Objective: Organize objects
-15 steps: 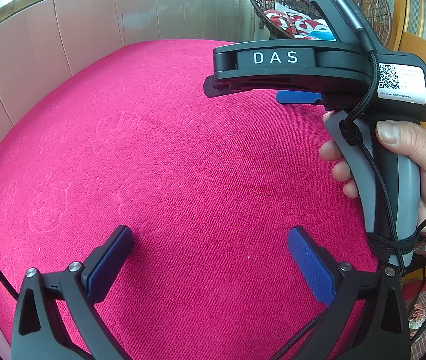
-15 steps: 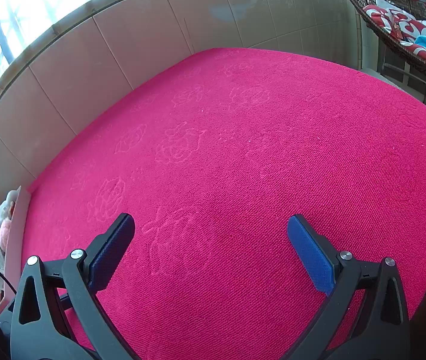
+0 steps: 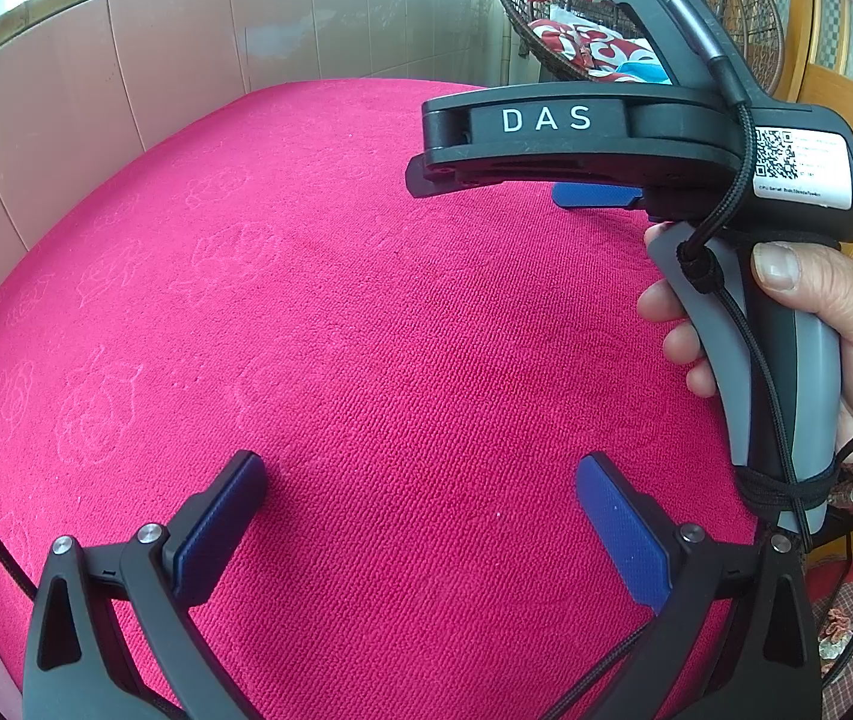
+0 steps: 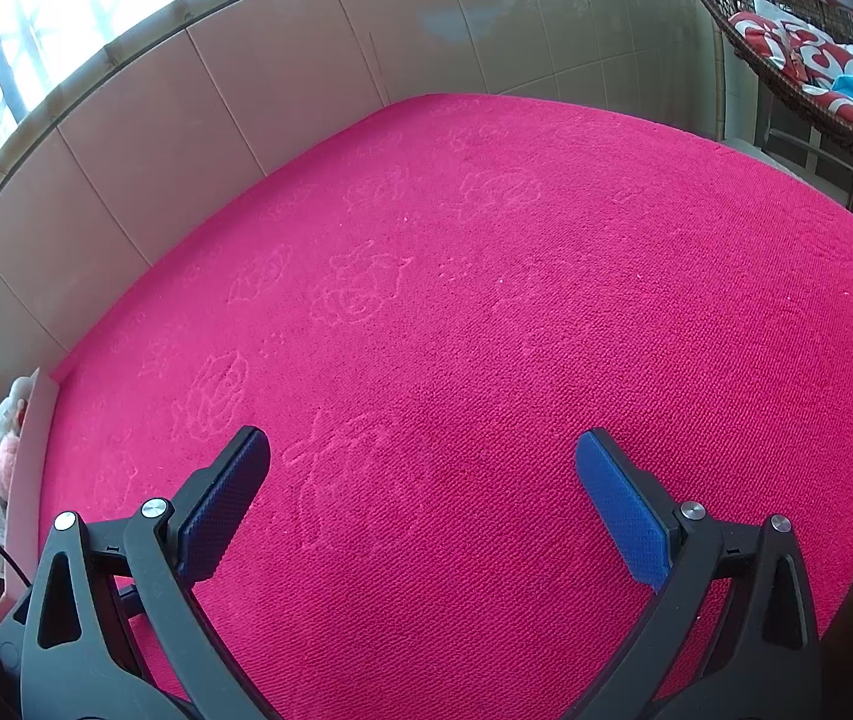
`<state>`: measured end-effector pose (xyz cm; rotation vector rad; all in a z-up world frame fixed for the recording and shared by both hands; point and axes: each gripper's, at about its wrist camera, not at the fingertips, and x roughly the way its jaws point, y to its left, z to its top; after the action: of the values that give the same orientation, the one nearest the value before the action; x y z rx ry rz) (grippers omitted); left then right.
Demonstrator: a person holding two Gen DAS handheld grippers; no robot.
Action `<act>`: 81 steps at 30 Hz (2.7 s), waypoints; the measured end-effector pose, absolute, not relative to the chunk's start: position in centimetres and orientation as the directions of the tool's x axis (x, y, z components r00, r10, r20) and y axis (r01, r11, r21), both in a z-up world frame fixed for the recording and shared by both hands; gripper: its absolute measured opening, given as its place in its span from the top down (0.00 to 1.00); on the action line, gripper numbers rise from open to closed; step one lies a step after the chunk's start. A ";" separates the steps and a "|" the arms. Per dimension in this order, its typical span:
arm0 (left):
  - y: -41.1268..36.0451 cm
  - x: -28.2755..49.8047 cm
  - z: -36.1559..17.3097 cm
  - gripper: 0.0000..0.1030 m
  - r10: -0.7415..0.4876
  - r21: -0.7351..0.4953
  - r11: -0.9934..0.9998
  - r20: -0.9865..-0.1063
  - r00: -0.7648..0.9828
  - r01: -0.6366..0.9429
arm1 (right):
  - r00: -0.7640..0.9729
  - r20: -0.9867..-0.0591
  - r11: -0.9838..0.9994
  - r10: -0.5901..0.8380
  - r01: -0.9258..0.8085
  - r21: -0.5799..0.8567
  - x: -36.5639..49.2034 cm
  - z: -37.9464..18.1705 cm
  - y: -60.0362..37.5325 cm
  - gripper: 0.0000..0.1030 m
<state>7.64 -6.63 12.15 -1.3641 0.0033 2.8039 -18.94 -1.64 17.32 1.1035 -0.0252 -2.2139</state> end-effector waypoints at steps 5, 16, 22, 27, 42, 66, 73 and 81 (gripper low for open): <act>-6.6 7.6 12.1 0.00 0.020 -0.008 -1.000 -0.787 -0.617 -0.022 | -0.426 -0.700 -0.780 -0.573 0.545 0.307 -19.0 17.4 -1.3 0.00; -7.8 8.3 11.7 0.00 0.019 -0.008 -1.000 -0.787 -0.616 -0.020 | -0.636 -0.471 -0.765 -0.611 0.626 0.148 -13.8 21.8 -0.1 0.00; -8.4 8.0 12.6 0.00 0.019 -0.008 -1.000 -0.788 -0.616 -0.020 | -0.638 -0.433 -0.738 -0.637 0.667 0.103 -11.6 22.9 -0.7 0.00; -8.0 7.7 12.1 0.00 0.018 -0.008 -1.000 -0.787 -0.616 -0.019 | -0.628 -0.455 -0.744 -0.632 0.655 0.129 -12.1 22.7 -1.1 0.00; -10.0 7.1 14.8 0.00 0.018 -0.009 -1.000 -0.788 -0.616 -0.017 | -0.588 -0.526 -0.754 -0.614 0.633 0.173 -13.9 20.7 -0.8 0.00; -9.0 2.0 20.9 0.00 0.015 -0.007 -1.000 -0.790 -0.612 -0.015 | -0.558 -0.566 -0.754 -0.607 0.628 0.190 -14.6 20.1 -0.9 0.00; -9.6 2.1 22.3 0.00 0.014 -0.007 -1.000 -0.790 -0.613 -0.014 | -0.538 -0.595 -0.756 -0.598 0.624 0.196 -15.1 19.8 -1.2 0.00; -10.2 2.2 24.2 0.00 0.013 -0.006 -1.000 -0.789 -0.614 -0.014 | -0.534 -0.604 -0.759 -0.592 0.621 0.195 -15.4 19.8 -1.4 0.00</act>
<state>2.20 -10.21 24.24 -1.3739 0.0008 2.8086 -15.41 -1.37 19.76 0.8732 0.0567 -2.2715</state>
